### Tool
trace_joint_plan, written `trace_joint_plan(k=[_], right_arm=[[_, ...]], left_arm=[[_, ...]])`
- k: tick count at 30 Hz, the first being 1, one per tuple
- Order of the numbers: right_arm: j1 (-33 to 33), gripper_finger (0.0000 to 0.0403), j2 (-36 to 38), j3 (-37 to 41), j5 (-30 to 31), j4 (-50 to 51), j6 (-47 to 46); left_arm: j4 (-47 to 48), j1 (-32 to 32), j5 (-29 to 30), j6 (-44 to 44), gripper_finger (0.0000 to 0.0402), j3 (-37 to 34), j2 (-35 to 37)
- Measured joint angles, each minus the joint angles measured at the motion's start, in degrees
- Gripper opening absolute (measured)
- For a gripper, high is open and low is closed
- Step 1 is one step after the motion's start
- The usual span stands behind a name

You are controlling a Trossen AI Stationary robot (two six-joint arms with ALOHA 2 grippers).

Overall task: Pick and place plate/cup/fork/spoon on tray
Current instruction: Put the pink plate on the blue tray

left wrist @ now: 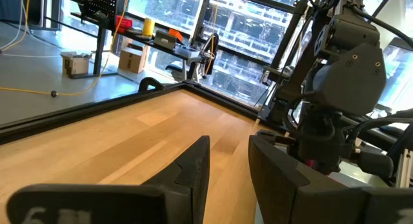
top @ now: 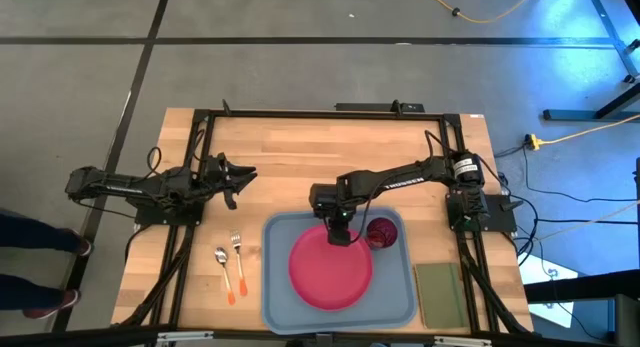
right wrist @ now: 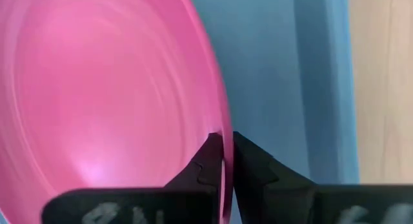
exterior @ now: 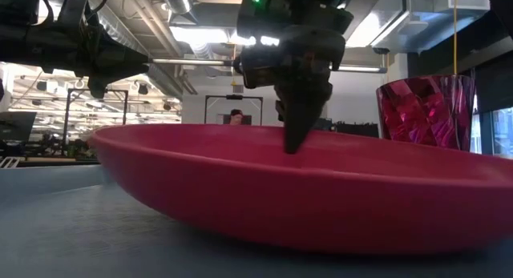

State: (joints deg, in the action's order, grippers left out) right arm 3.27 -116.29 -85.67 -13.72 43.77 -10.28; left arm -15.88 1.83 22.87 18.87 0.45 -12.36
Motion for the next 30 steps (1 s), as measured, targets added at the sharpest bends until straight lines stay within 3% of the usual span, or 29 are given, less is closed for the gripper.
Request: trace_joint_plan(k=[21, 30], right_arm=[[0.04, 0.0034, 0.0, 0.0, -0.12, 3.04, -4.08], [0.93, 0.0122, -0.07, 2.52, -0.64, 1.84, -4.56]], left_arm=[[0.0, 0.0, 0.0, 0.0, 0.0099, 0.0, 0.0], [0.0, 0.0, 0.0, 0.0, 0.0099, 0.0, -0.02]])
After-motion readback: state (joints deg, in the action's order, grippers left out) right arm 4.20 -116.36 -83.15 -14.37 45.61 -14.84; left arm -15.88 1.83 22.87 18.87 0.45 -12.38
